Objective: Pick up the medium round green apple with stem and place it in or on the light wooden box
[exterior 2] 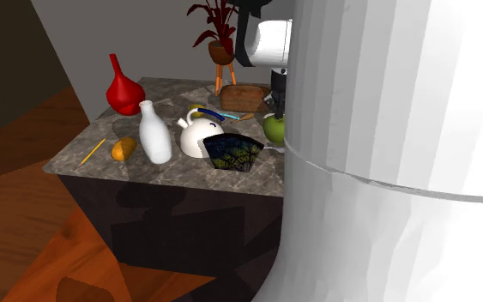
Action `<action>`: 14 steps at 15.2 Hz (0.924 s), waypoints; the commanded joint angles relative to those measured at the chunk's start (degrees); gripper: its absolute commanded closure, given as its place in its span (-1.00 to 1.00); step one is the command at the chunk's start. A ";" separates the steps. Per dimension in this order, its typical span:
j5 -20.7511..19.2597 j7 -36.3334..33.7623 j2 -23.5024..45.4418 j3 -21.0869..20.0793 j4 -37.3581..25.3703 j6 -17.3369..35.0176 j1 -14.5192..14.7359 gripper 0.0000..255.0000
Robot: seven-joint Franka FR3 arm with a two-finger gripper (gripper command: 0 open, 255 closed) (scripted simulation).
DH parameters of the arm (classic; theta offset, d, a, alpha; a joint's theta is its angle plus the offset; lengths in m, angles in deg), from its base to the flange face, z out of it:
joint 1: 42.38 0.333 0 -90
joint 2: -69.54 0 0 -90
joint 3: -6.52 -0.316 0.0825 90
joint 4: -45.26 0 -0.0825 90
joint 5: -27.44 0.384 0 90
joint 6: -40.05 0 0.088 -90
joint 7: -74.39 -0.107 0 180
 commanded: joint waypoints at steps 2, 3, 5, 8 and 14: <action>-0.59 -0.41 -1.18 0.27 -0.77 -1.91 0.19 1.00; -0.79 -0.54 -1.59 0.36 -1.02 -2.55 0.25 1.00; -1.08 -0.73 -2.17 0.47 -1.39 -3.47 0.33 1.00; -0.69 2.96 -3.69 1.58 -1.13 -4.81 -2.03 1.00; 0.33 10.48 -5.43 3.96 -2.46 -8.19 -6.82 1.00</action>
